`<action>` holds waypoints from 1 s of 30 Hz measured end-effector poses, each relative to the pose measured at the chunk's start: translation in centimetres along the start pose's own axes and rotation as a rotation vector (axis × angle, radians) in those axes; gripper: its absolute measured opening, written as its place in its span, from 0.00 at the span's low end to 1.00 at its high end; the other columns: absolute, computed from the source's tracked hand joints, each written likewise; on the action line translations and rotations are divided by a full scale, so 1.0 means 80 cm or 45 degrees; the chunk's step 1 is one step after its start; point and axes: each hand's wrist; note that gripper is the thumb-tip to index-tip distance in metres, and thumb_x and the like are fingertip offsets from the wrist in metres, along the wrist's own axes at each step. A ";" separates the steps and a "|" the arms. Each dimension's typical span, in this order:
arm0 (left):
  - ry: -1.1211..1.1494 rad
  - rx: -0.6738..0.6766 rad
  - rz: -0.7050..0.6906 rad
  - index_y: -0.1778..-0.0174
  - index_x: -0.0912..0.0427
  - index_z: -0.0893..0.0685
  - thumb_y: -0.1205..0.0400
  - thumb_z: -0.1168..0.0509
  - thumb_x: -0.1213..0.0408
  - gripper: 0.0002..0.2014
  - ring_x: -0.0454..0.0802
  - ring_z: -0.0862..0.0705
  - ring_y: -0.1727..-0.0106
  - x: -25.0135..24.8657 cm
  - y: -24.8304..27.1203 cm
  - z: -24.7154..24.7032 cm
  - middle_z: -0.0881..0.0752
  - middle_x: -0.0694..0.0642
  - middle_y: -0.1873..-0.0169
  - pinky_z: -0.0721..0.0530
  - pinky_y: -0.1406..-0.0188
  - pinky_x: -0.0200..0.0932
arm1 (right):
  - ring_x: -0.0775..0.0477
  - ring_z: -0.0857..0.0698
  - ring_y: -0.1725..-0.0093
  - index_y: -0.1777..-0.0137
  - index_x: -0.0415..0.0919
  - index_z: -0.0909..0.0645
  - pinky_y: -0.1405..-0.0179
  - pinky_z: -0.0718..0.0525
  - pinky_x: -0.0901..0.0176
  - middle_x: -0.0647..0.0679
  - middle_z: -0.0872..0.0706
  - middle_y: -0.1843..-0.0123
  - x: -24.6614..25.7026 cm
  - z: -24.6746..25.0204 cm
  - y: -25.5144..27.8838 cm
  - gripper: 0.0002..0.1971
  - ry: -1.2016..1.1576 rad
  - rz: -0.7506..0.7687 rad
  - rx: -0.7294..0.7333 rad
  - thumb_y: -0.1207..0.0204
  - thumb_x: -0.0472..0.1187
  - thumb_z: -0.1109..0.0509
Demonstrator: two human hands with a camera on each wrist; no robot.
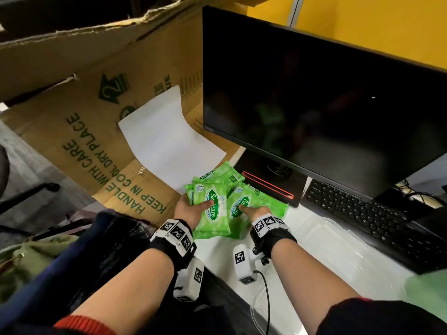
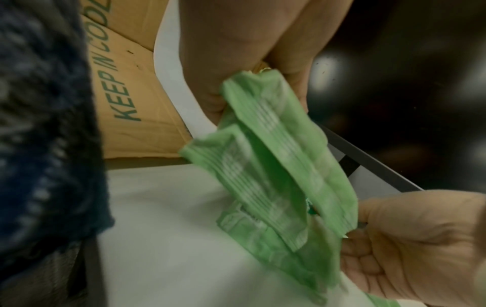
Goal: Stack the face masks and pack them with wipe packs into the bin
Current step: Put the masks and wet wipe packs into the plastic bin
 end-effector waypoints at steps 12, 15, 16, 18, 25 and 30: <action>-0.045 -0.019 0.102 0.25 0.69 0.36 0.26 0.26 0.60 0.37 0.63 0.27 0.29 0.002 -0.007 -0.007 0.27 0.65 0.27 0.27 0.30 0.56 | 0.35 0.19 0.39 0.39 0.29 0.22 0.40 0.23 0.52 0.34 0.16 0.40 -0.004 0.032 0.038 0.14 -0.107 0.414 -0.174 0.21 0.36 0.34; -0.036 0.013 0.090 0.26 0.66 0.34 0.26 0.27 0.61 0.35 0.63 0.25 0.31 -0.001 0.004 -0.022 0.25 0.65 0.29 0.26 0.31 0.58 | 0.34 0.15 0.45 0.39 0.28 0.22 0.39 0.20 0.37 0.33 0.14 0.45 -0.011 0.062 0.056 0.12 -0.666 0.438 -0.052 0.21 0.31 0.37; -0.007 0.075 0.091 0.27 0.64 0.31 0.26 0.27 0.61 0.33 0.62 0.23 0.33 -0.002 0.010 -0.031 0.23 0.64 0.31 0.25 0.32 0.60 | 0.36 0.13 0.50 0.39 0.27 0.22 0.43 0.17 0.39 0.35 0.13 0.49 -0.014 0.069 0.065 0.13 -0.782 0.441 0.022 0.21 0.29 0.38; 0.103 0.259 0.124 0.33 0.62 0.23 0.24 0.29 0.63 0.23 0.62 0.18 0.39 -0.007 0.027 -0.050 0.17 0.64 0.37 0.21 0.36 0.61 | 0.44 0.12 0.60 0.40 0.26 0.22 0.53 0.14 0.50 0.42 0.10 0.58 -0.018 0.074 0.086 0.12 -0.789 0.469 0.151 0.21 0.28 0.39; 0.453 0.757 0.295 0.44 0.57 0.15 0.19 0.49 0.38 0.28 0.59 0.13 0.50 -0.014 0.078 -0.097 0.11 0.63 0.51 0.18 0.46 0.56 | 0.41 0.20 0.41 0.25 0.38 0.45 0.45 0.19 0.50 0.38 0.24 0.35 -0.048 0.073 0.123 0.28 -0.814 0.525 0.181 0.22 0.25 0.40; 0.181 0.967 0.217 0.29 0.61 0.26 0.38 0.26 0.55 0.39 0.61 0.15 0.44 -0.013 0.099 -0.109 0.17 0.66 0.38 0.17 0.43 0.55 | 0.41 0.22 0.34 0.19 0.53 0.67 0.41 0.19 0.48 0.41 0.27 0.26 -0.074 0.094 0.128 0.51 -0.813 0.574 0.339 0.28 0.17 0.38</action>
Point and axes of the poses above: each hand's wrist, its own y-axis away from the middle knuckle, its own z-axis out of the back of the hand, x = y × z
